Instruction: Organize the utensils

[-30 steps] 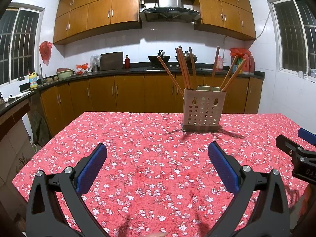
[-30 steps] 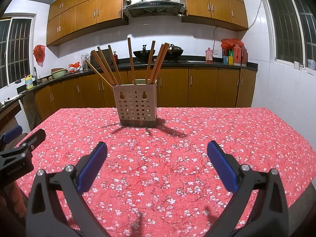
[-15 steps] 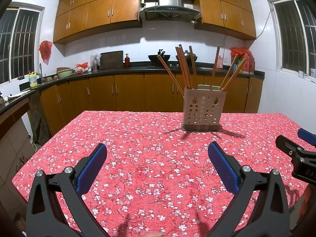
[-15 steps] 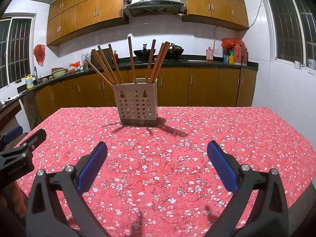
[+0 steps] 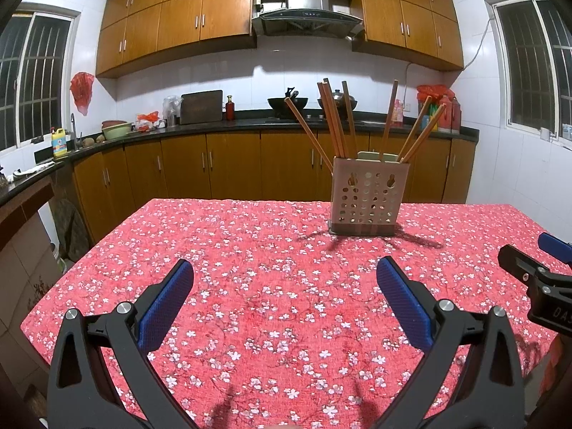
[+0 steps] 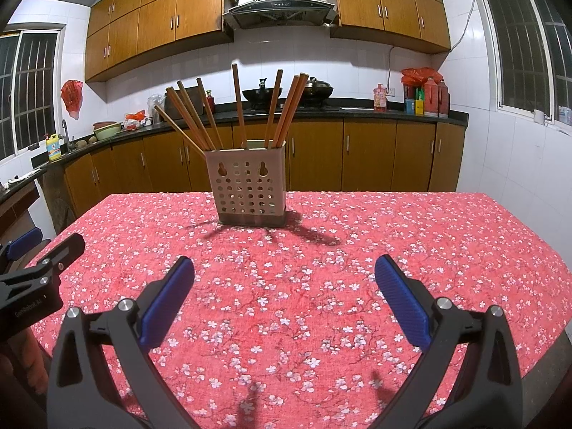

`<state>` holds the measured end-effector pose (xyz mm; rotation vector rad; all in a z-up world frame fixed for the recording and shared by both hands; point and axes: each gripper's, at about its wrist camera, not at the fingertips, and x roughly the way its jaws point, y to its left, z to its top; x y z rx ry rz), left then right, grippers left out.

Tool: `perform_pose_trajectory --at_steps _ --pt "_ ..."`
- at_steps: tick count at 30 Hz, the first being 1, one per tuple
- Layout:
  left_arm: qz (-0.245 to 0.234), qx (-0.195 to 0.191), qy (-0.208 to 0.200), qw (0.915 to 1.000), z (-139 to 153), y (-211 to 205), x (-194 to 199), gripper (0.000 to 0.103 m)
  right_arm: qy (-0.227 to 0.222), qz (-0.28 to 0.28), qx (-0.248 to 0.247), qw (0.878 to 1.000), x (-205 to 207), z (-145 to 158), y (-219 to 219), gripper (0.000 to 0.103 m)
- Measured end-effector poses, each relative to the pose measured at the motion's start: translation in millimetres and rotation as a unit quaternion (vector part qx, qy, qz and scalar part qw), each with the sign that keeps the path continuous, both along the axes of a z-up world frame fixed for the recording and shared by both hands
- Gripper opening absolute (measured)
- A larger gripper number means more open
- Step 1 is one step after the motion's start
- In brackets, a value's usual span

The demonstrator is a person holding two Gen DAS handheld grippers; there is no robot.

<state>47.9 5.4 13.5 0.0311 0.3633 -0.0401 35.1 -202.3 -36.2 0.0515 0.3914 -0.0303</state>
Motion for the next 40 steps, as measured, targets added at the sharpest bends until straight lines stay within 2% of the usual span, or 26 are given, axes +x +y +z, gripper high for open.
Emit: perform_pose_trajectory --at_steps 40 --pt "0.004 -0.004 0.009 0.9999 -4.0 1.6 0.1 0.101 0.002 0.002 0.001 1.0 -0.7 -2.6 1.0 0.099"
